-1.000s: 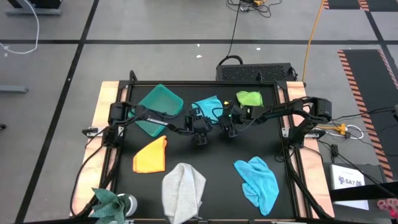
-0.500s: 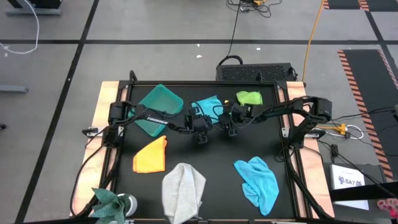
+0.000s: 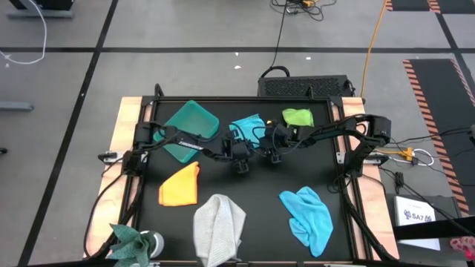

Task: Fold microfiber towels
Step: Put the folded blue microfiber towel into the bin

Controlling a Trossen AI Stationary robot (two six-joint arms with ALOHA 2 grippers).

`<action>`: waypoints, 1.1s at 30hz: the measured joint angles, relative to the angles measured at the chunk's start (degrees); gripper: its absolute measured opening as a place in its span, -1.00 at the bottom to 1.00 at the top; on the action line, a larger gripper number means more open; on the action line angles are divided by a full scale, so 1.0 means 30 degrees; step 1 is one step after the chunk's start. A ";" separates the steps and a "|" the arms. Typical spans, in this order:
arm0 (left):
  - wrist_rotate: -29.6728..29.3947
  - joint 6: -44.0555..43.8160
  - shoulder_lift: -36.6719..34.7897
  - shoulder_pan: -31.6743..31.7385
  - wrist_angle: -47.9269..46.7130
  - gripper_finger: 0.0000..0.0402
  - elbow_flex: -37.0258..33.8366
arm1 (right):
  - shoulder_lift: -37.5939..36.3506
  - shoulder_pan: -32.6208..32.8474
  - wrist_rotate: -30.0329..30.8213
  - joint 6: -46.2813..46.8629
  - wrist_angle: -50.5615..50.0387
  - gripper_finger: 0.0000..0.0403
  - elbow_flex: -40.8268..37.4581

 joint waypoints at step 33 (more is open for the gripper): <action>0.2648 -0.4903 -0.0249 0.0867 -0.0201 -0.97 0.0441 | -0.0339 0.0159 -0.0056 0.0658 0.0661 -0.99 -0.1004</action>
